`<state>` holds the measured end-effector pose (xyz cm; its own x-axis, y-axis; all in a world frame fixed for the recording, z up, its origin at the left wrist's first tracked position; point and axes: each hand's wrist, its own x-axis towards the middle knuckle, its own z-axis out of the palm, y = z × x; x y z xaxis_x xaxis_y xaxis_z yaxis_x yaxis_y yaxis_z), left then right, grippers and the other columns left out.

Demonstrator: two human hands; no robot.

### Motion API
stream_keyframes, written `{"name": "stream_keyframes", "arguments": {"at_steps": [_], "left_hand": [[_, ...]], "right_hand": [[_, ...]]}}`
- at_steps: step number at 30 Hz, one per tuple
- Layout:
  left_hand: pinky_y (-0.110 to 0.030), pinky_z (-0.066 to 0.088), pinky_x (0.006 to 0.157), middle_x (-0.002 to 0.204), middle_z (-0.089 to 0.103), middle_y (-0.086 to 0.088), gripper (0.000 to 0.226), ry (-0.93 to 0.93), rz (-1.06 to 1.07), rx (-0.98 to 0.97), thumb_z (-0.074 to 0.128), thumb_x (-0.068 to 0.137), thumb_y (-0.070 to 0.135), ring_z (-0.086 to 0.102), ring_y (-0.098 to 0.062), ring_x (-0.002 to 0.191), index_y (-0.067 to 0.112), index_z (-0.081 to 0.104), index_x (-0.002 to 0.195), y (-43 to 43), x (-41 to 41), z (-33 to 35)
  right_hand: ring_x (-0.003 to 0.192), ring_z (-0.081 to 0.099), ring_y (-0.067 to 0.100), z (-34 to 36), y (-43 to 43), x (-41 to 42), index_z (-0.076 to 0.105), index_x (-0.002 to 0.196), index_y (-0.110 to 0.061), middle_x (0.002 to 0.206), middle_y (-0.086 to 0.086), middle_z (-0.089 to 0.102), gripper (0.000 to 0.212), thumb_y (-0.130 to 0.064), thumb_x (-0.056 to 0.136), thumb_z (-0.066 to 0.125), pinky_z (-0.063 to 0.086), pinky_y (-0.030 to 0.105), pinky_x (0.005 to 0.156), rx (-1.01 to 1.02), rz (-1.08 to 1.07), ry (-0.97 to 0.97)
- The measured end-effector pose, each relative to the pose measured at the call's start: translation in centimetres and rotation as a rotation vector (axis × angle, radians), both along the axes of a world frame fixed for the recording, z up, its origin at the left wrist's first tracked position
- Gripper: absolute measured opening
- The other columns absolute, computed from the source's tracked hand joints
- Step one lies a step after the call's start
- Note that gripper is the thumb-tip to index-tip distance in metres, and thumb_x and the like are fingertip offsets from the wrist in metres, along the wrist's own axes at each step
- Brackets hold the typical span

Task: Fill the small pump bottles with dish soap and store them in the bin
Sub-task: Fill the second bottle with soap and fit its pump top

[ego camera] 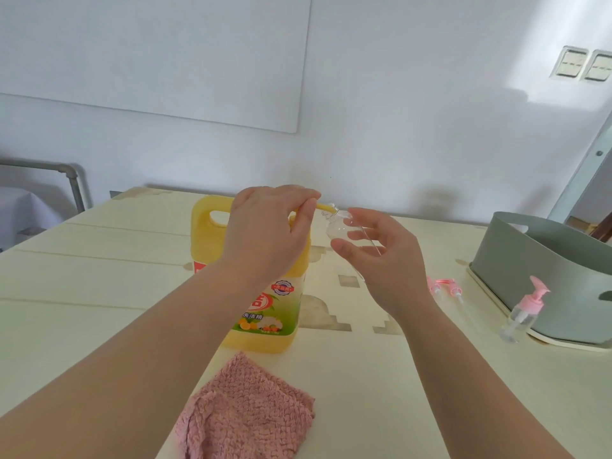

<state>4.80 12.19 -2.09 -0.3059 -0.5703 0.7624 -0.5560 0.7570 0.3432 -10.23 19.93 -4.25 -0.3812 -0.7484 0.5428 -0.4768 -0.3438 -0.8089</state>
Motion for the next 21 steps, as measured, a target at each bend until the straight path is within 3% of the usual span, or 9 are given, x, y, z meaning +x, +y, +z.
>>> {"name": "stream_keyframes", "arguments": {"at_steps": [7, 15, 21], "left_hand": [[-0.022, 0.016, 0.103, 0.11, 0.066, 0.018, 0.034, 0.006, 0.02, -0.009, 0.036, 0.094, 0.036, 0.056, -0.007, 0.104, 0.032, 0.066, 0.11, 0.1, -0.1, -0.4], [-0.033, 0.022, 0.111, 0.125, 0.059, 0.018, 0.033, -0.09, -0.032, 0.148, 0.038, 0.099, 0.038, 0.045, -0.008, 0.122, 0.036, 0.058, 0.124, 0.7, 0.7, 1.7], [-0.022, 0.031, 0.096, 0.122, 0.061, 0.018, 0.029, -0.017, -0.099, 0.351, 0.043, 0.097, 0.039, 0.049, -0.006, 0.119, 0.035, 0.064, 0.117, 0.0, 0.6, 4.2]], "right_hand": [[0.091, 0.063, 0.0, -0.3, 0.0, 0.2, 0.061, 0.1, -0.041, 0.101, -0.017, 0.068, 0.037, -0.02, 0.076, 0.08, 0.054, 0.019, 0.077, -0.006, 0.0, 0.006], [0.092, 0.061, -0.002, 0.9, 0.4, 0.1, 0.061, 0.105, -0.038, 0.1, -0.02, 0.066, 0.036, -0.023, 0.077, 0.079, 0.049, 0.012, 0.075, 0.011, -0.03, 0.067], [0.093, 0.062, -0.001, 1.8, 0.6, 0.1, 0.06, 0.103, -0.042, 0.101, -0.02, 0.067, 0.036, -0.025, 0.077, 0.079, 0.05, 0.014, 0.077, 0.013, -0.028, 0.08]]}}
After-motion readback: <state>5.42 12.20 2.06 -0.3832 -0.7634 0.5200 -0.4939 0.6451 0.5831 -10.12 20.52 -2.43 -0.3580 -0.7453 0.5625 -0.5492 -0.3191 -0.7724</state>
